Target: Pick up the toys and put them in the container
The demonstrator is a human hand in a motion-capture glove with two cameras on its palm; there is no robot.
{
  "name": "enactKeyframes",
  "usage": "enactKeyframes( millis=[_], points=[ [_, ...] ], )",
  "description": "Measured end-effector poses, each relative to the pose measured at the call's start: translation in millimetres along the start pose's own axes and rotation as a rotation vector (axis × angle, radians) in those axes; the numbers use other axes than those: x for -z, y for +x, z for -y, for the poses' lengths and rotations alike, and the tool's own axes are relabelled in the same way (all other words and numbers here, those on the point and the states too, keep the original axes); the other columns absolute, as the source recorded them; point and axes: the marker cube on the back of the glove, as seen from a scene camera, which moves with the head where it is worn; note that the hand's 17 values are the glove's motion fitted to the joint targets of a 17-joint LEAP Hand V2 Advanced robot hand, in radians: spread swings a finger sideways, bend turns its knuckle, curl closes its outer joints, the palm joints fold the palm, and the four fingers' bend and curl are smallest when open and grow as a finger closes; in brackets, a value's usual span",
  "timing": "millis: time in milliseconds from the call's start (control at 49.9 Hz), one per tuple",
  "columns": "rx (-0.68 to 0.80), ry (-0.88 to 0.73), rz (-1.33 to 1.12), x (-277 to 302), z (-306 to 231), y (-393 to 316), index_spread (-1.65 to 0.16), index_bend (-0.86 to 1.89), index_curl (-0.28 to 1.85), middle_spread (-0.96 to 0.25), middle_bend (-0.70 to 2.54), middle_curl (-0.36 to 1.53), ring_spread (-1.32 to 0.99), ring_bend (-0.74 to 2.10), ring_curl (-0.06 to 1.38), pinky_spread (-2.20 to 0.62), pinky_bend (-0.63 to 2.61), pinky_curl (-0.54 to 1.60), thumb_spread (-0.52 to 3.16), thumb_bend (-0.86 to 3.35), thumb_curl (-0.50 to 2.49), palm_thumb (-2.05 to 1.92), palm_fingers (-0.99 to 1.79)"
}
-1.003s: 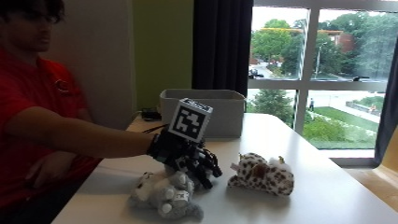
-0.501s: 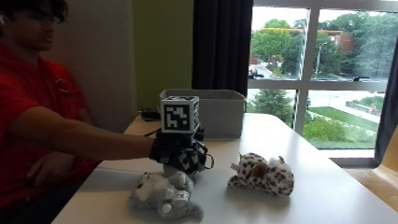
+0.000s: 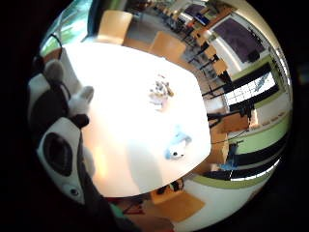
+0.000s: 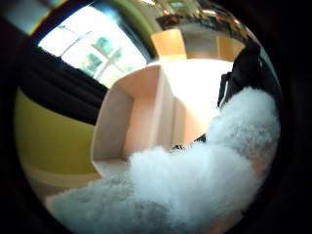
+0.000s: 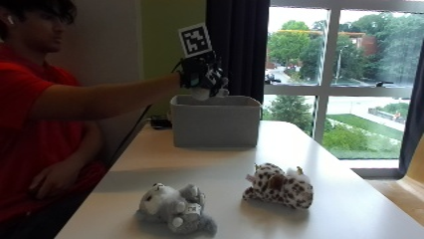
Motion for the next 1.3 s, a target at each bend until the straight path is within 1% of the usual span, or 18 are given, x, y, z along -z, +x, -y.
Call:
enactKeyframes(
  millis=[100,221,281,321,381,441,481,501,521,541,582,602,622,702,822,1043,1123,1303],
  points=[
    [0.078,-0.034,0.022,9,14,-70,-0.44,0.57,0.71,-0.36,0.8,0.58,-0.42,1.09,0.48,-0.48,0.97,0.41,0.49,0.12,0.83,0.59,1.02],
    [0.17,-0.046,0.045,7,19,-127,-0.45,0.5,0.74,-0.37,0.75,0.57,-0.43,1.07,0.48,-0.48,0.98,0.4,0.5,0.1,0.86,0.58,1.0],
    [0.255,-0.095,0.046,-1,17,-154,-0.45,0.45,0.75,-0.38,0.71,0.57,-0.43,1.05,0.47,-0.48,0.98,0.4,0.51,0.1,0.88,0.58,0.97],
    [0.238,-0.146,0.029,-10,17,-165,-0.45,0.44,0.76,-0.39,0.71,0.58,-0.43,1.06,0.48,-0.48,0.98,0.4,0.52,0.09,0.89,0.58,0.99],
    [0.144,-0.233,0.019,-22,18,-170,-0.45,0.32,0.75,-0.4,0.62,0.55,-0.45,1.02,0.46,-0.47,1.04,0.42,0.59,0.07,0.89,0.55,0.82],
    [0.242,-0.309,0.073,-30,11,-167,-0.45,0.11,0.71,-0.39,0.49,0.51,-0.41,1.01,0.45,-0.43,1.15,0.45,0.73,0.03,0.86,0.46,0.59],
    [0.294,-0.328,0.12,-32,8,-163,-0.45,0.14,0.7,-0.37,0.41,0.49,-0.37,0.94,0.44,-0.39,1.2,0.46,0.83,0.0,0.83,0.4,0.45],
    [0.303,-0.325,0.145,-33,8,-161,-0.45,0.11,0.69,-0.37,0.42,0.49,-0.38,0.99,0.45,-0.4,1.21,0.46,0.85,0.01,0.83,0.42,0.52],
    [0.305,-0.317,0.171,-33,8,-160,-0.46,0.12,0.66,-0.33,0.34,0.46,-0.32,0.8,0.39,-0.33,1.2,0.45,0.91,-0.08,0.78,0.28,0.18],
    [0.303,-0.306,0.196,-32,7,-158,-0.45,0.15,0.67,-0.32,0.34,0.48,-0.3,0.81,0.42,-0.3,1.23,0.49,0.94,-0.07,0.76,0.26,0.14],
    [0.297,-0.286,0.235,-30,7,-155,-0.45,0.13,0.65,-0.29,0.33,0.47,-0.25,0.75,0.4,-0.25,1.25,0.48,0.99,-0.08,0.72,0.18,0.06],
    [0.296,-0.275,0.25,-28,6,-151,-0.46,0.18,0.65,-0.31,0.36,0.47,-0.27,0.8,0.41,-0.28,1.25,0.47,1.03,-0.01,0.73,0.25,0.28],
    [0.295,-0.263,0.266,-26,5,-145,-0.45,0.13,0.6,-0.28,0.31,0.44,-0.22,0.69,0.33,-0.22,1.24,0.44,1.04,-0.08,0.69,0.14,0.07],
    [0.276,-0.203,0.288,-15,0,-114,-0.46,0.16,0.6,-0.25,0.3,0.44,-0.15,0.66,0.32,-0.15,1.26,0.44,1.1,-0.05,0.63,0.07,0.07],
    [0.225,-0.147,0.198,-8,-13,-37,-0.47,0.19,0.56,-0.22,0.27,0.42,-0.09,0.63,0.29,-0.09,1.25,0.42,1.15,-0.04,0.56,0.01,0.09],
    [0.043,-0.209,0.002,-33,-52,109,-0.47,0.23,0.56,-0.19,0.25,0.41,-0.04,0.52,0.26,-0.01,1.16,0.38,1.19,-0.03,0.48,-0.02,0.03],
    [-0.095,-0.21,-0.104,-47,-66,155,-0.46,0.23,0.55,-0.19,0.25,0.41,-0.03,0.48,0.25,0.02,1.09,0.35,1.19,-0.03,0.45,-0.02,-0.01],
    [-0.278,-0.269,-0.065,-72,-103,239,-0.45,0.24,0.53,-0.17,0.22,0.4,-0.01,0.41,0.23,0.06,1.0,0.32,1.18,-0.04,0.41,-0.04,-0.03]
  ],
)
